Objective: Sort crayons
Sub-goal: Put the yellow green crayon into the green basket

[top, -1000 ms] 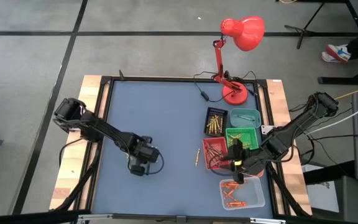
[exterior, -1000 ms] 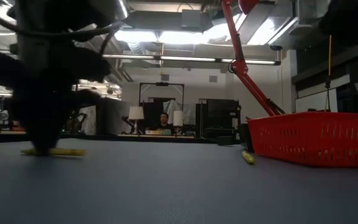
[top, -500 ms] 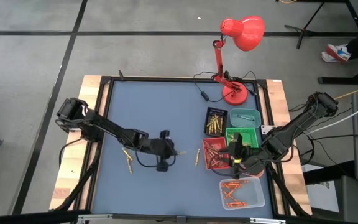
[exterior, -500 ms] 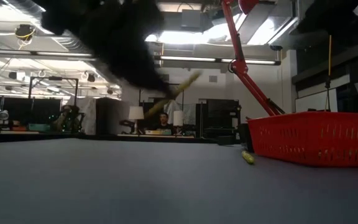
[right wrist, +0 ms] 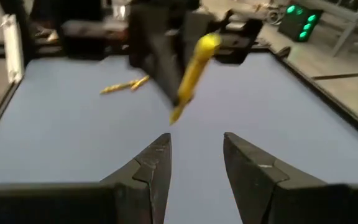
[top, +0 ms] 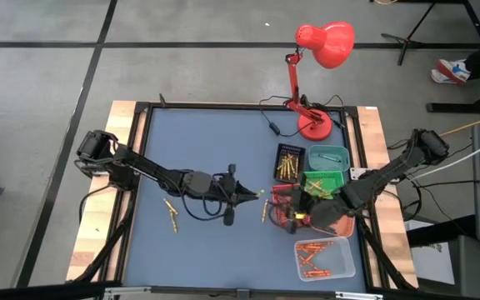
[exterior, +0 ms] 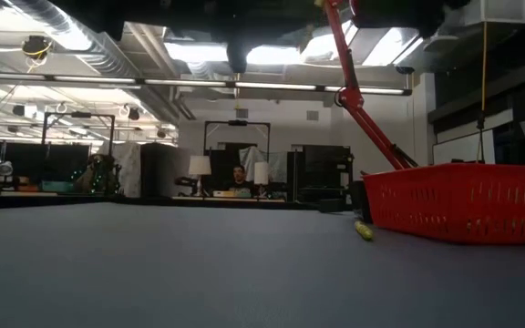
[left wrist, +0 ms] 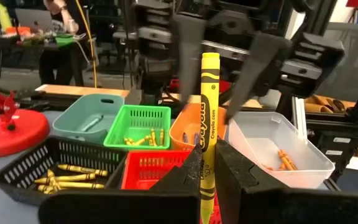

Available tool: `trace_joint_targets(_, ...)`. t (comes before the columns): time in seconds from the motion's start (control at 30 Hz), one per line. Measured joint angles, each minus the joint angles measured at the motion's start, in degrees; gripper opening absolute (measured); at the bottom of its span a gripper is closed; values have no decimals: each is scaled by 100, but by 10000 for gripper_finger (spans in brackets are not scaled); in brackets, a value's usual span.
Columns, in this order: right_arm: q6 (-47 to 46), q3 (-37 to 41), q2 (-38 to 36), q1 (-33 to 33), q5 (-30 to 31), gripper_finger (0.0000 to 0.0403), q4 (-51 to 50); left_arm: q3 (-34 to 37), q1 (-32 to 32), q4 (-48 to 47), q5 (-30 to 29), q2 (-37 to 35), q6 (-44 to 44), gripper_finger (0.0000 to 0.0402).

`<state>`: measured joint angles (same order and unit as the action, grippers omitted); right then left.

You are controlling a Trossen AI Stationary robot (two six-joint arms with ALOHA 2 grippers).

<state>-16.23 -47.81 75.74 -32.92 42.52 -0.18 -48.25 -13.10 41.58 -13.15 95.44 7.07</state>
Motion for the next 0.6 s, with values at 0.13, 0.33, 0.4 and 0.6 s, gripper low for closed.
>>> trace_joint_targets(0.13, 310, 0, 118, 359, -64, 145, 553, 0, -89, 14, 6, 0, -168, 8)
trace_joint_targets(0.33, 897, 0, 140, 775, -1774, 145, 1054, 0, -190, 12, 36, -4, -171, 8)
trace_joint_targets(0.4, 923, 0, 142, 853, -2233, 145, 1179, -2, -201, 5, 32, -4, -171, 8)
trace_joint_targets(0.6, 1048, 0, 142, 906, -2415, 145, 1391, -2, -197, 1, 15, -7, -175, 8)
